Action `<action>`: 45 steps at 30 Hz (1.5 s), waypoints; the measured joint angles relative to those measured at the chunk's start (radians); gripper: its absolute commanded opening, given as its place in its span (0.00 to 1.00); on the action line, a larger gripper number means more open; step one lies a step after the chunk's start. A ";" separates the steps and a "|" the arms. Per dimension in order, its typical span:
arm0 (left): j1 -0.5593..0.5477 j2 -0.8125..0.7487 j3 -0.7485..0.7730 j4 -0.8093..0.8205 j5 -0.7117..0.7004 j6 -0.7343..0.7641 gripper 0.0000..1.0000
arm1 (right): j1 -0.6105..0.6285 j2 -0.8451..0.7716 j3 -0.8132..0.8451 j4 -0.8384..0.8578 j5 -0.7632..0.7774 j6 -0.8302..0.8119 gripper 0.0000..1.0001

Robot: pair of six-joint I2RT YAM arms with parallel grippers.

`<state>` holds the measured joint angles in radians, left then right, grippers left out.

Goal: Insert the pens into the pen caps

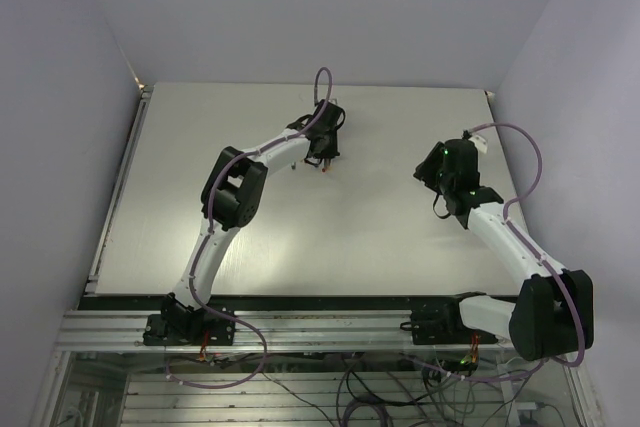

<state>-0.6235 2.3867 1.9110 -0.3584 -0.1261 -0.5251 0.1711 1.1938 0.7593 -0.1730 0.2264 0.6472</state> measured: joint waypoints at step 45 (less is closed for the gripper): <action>0.006 -0.751 -0.558 0.073 -0.086 -0.105 0.44 | -0.002 -0.248 0.010 -0.161 0.215 -0.015 0.75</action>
<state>-0.6170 1.6356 1.3529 -0.2852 -0.2123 -0.6296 0.1696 0.9455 0.7689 -0.3336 0.4416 0.6319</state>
